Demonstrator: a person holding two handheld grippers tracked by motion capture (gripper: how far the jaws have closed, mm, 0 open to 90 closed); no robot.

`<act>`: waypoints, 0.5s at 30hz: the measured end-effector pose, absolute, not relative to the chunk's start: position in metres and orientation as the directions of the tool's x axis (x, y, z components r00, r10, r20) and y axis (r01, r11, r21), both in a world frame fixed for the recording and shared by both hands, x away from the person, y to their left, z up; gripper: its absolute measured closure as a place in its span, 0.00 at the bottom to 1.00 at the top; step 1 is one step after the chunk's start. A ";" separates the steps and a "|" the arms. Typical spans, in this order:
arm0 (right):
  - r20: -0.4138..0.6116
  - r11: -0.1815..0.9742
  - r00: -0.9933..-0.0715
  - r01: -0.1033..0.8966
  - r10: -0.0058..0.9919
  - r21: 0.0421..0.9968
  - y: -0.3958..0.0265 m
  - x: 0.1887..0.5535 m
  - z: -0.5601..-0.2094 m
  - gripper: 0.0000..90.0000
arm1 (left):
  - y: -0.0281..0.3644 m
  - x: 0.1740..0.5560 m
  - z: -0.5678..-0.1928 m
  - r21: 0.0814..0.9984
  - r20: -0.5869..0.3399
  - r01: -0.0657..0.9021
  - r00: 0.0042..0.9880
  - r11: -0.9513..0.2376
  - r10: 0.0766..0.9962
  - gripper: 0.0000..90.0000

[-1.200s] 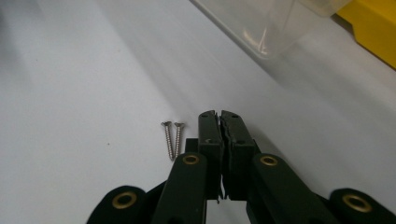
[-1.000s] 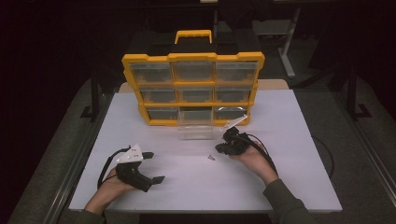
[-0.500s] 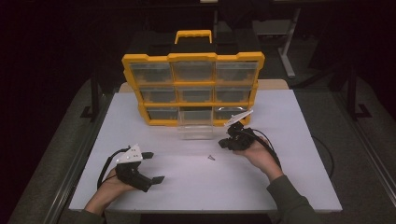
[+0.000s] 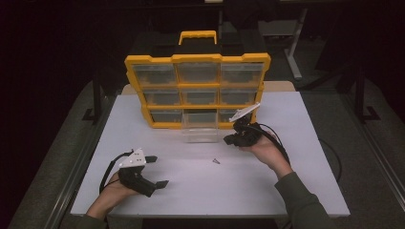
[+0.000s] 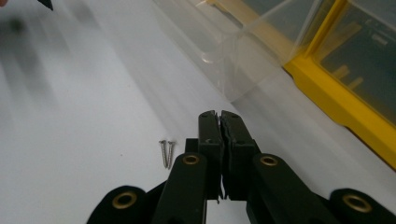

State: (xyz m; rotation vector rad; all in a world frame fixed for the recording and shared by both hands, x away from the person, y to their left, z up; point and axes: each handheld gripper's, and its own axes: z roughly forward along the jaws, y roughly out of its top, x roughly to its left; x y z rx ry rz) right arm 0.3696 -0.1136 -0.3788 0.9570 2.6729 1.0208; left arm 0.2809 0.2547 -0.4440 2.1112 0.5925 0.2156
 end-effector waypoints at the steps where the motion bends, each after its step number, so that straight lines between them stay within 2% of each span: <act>1: 0.103 0.572 -0.792 0.518 0.602 0.636 -0.113 0.370 -0.377 0.96 | 0.255 0.281 -0.444 0.814 -0.068 0.331 0.870 -0.477 0.489 0.00; 15: 0.089 0.579 -0.803 0.496 0.589 0.646 -0.104 0.379 -0.353 0.96 | 0.255 0.281 -0.443 0.816 -0.071 0.331 0.871 -0.474 0.487 0.03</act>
